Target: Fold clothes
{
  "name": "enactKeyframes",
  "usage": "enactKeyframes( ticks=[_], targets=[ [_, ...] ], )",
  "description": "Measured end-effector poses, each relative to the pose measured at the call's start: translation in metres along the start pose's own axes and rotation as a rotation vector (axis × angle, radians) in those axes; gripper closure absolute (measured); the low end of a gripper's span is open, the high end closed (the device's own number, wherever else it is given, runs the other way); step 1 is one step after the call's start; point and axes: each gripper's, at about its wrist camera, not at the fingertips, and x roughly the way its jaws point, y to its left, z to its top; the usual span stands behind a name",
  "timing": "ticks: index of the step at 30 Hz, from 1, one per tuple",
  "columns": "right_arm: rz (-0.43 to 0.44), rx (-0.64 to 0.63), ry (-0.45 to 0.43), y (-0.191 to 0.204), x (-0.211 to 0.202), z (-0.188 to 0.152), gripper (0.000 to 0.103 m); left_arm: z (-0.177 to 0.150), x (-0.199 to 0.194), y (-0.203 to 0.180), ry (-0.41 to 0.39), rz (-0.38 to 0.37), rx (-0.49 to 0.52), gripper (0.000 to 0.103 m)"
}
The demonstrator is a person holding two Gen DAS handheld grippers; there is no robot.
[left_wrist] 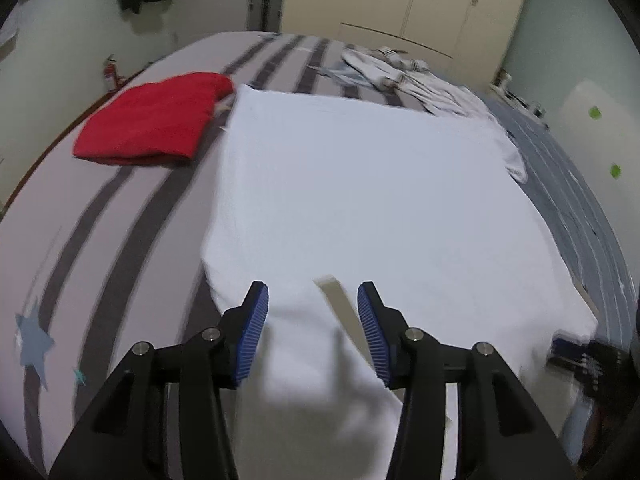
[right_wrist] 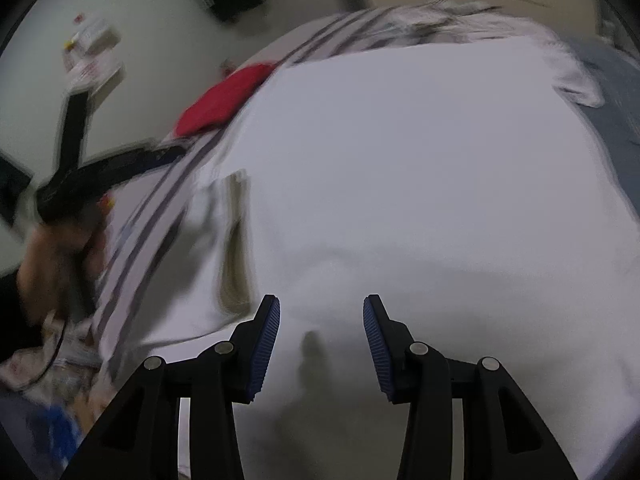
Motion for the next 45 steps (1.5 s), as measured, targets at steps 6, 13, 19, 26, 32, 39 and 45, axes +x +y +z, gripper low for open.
enactKeyframes(
  ticks=[6, 13, 19, 26, 32, 39, 45],
  targets=[
    [-0.278, 0.154, -0.068, -0.113, -0.043, -0.004, 0.061, -0.029, -0.004, -0.019, 0.061, 0.020, -0.056, 0.059],
    [-0.466, 0.347, -0.092, -0.221, -0.083, -0.032, 0.057, -0.038, -0.003, -0.033, 0.082, 0.047, -0.043, 0.059],
    [-0.418, 0.494, -0.076, -0.263, -0.080, -0.055, 0.057, -0.035, -0.002, -0.041, 0.086, 0.053, -0.030, 0.059],
    [-0.338, 0.475, -0.121, -0.260, -0.087, -0.052, 0.093, -0.034, -0.002, -0.035, 0.085, 0.053, -0.055, 0.059],
    [-0.271, 0.334, -0.222, -0.197, -0.132, -0.027, 0.093, -0.042, -0.011, -0.022, 0.083, 0.048, -0.113, 0.059],
    [-0.086, 0.055, -0.151, -0.058, -0.085, 0.000, 0.091, -0.046, -0.020, -0.019, 0.091, 0.017, -0.120, 0.059],
    [-0.025, 0.045, 0.026, -0.003, -0.003, -0.014, 0.080, -0.043, -0.019, -0.025, 0.109, -0.028, -0.057, 0.059]
  ],
)
